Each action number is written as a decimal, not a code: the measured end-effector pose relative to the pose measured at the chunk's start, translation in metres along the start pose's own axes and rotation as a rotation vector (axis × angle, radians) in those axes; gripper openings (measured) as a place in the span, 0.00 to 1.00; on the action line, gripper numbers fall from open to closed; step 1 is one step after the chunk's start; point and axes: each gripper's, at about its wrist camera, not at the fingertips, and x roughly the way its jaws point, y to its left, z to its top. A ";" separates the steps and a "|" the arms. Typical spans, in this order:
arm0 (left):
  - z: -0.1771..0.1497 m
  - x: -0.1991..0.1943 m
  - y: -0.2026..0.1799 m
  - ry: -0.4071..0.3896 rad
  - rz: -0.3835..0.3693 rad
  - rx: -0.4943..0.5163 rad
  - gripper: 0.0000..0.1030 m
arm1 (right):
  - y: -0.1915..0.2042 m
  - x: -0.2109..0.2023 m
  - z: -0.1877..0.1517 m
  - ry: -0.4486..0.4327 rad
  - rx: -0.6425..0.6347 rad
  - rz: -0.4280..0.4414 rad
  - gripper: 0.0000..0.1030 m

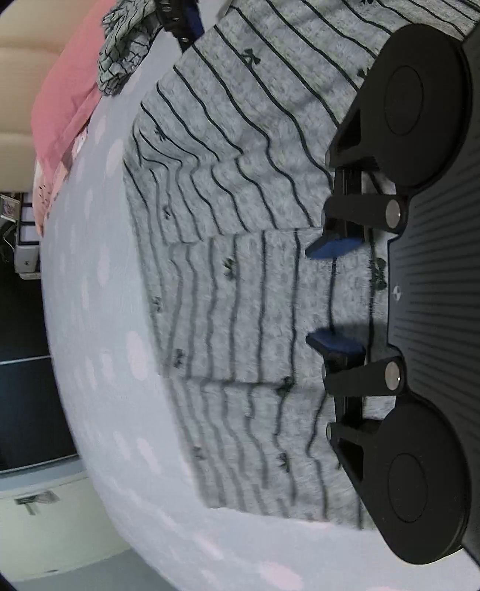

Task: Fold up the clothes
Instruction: 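Grasp the next grey striped garment from the pile with the right gripper, then pull the garment toward the open bed with the right gripper and release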

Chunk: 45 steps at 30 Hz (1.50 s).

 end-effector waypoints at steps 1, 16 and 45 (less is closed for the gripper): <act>-0.002 0.000 0.002 -0.004 -0.007 -0.002 0.31 | 0.004 0.007 -0.002 0.014 -0.008 -0.005 0.52; 0.014 -0.043 0.019 -0.036 0.031 -0.014 0.00 | -0.024 -0.061 0.000 -0.153 -0.117 -0.338 0.12; -0.086 -0.251 0.224 -0.112 0.629 -0.592 0.01 | -0.212 -0.209 -0.068 -0.148 0.117 -0.899 0.36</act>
